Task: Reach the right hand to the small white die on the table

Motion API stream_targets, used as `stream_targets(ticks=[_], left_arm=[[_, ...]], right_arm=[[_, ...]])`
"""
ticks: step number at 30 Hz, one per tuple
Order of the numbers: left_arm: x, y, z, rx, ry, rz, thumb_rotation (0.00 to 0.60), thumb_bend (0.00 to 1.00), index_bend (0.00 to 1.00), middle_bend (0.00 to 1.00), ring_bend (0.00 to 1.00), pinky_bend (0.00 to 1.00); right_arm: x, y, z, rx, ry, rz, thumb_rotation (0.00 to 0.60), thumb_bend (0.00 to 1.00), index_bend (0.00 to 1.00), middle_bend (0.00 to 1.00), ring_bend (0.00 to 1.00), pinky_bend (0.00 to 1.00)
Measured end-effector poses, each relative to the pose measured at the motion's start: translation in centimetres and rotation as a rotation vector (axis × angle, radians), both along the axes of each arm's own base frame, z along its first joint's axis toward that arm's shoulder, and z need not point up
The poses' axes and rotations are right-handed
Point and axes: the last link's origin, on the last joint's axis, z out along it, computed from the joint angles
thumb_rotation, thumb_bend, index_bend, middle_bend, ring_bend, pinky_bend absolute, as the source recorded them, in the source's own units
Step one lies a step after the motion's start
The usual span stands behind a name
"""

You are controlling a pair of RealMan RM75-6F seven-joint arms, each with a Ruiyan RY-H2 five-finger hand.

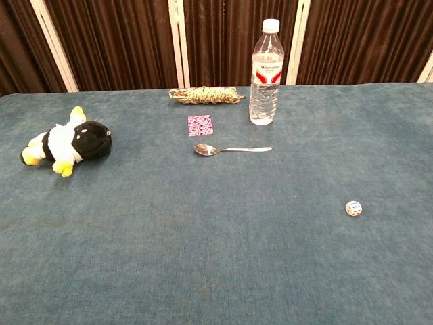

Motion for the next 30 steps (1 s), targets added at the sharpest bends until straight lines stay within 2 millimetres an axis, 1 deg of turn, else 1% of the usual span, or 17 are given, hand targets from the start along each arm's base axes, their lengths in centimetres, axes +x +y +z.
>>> stream_targets(ticks=[6,9,10,11,12,13,14,15,17,18,21,22,27,30], left_arm=[[-0.1,-0.1,0.0,0.003,0.002,0.002,0.6,0.0,0.0,0.0,0.0,0.0],[-0.2,-0.1,0.1,0.007,0.002,0.011,0.6,0.0,0.0,0.0,0.0,0.0],[-0.3,-0.1,0.1,0.009,0.002,0.015,0.6,0.0,0.0,0.0,0.0,0.0],[-0.3,0.0,0.1,0.01,0.002,0.019,0.6,0.0,0.0,0.0,0.0,0.0],[-0.4,0.1,0.1,0.009,0.003,0.023,0.6,0.0,0.0,0.0,0.0,0.0],[-0.4,0.1,0.0,0.008,0.006,0.025,0.6,0.0,0.0,0.0,0.0,0.0],[-0.4,0.3,-0.1,0.007,0.01,0.029,0.6,0.0,0.0,0.0,0.0,0.0],[-0.5,0.4,-0.2,0.003,0.014,0.034,0.6,0.0,0.0,0.0,0.0,0.0],[-0.6,0.7,-0.5,-0.005,0.021,0.044,0.6,0.0,0.0,0.0,0.0,0.0],[-0.7,0.8,-0.6,-0.01,0.025,0.049,0.6,0.0,0.0,0.0,0.0,0.0],[-0.9,1.2,-1.0,-0.018,0.041,0.065,0.6,0.0,0.0,0.0,0.0,0.0],[-1.0,1.3,-1.1,-0.019,0.045,0.069,0.6,0.0,0.0,0.0,0.0,0.0],[-1.2,1.9,-1.6,-0.021,0.064,0.092,0.6,0.0,0.0,0.0,0.0,0.0],[-1.3,2.1,-1.9,-0.023,0.07,0.101,0.6,0.0,0.0,0.0,0.0,0.0]], right_arm=[[-0.1,0.0,-0.2,0.011,0.001,-0.002,0.6,0.0,0.0,0.0,0.0,0.0],[-0.1,-0.2,-0.7,0.032,0.004,-0.004,0.6,0.0,0.0,0.0,0.0,0.0],[-0.1,-0.3,-0.8,0.041,0.006,-0.004,0.6,0.0,0.0,0.04,0.0,0.0],[-0.1,-0.4,-1.0,0.051,0.009,-0.005,0.6,0.0,0.0,0.13,0.04,0.0],[-0.2,-0.5,-1.2,0.061,0.013,-0.006,0.6,0.03,0.0,0.27,0.13,0.02],[-0.2,-0.7,-1.5,0.076,0.021,-0.008,0.6,0.08,0.0,0.38,0.22,0.07],[-0.2,-1.0,-1.7,0.088,0.027,-0.009,0.6,0.17,0.0,0.5,0.37,0.23],[-0.2,-1.2,-2.0,0.1,0.034,-0.01,0.6,0.28,0.0,0.57,0.48,0.45],[-0.1,-1.9,-2.6,0.132,0.056,-0.01,0.6,0.44,0.0,0.64,0.59,0.75],[-0.1,-2.2,-3.0,0.148,0.067,-0.007,0.6,0.52,0.0,0.67,0.63,0.85],[0.2,-3.1,-4.4,0.22,0.088,0.001,0.6,0.64,0.0,0.72,0.7,0.97],[0.3,-3.4,-5.0,0.257,0.089,0.004,0.6,0.66,0.0,0.73,0.71,0.99],[1.2,-4.7,-7.8,0.42,0.102,0.029,0.6,0.7,0.0,0.74,0.72,1.0],[1.8,-5.3,-9.6,0.508,0.126,0.053,0.6,0.7,0.0,0.74,0.72,1.0]])
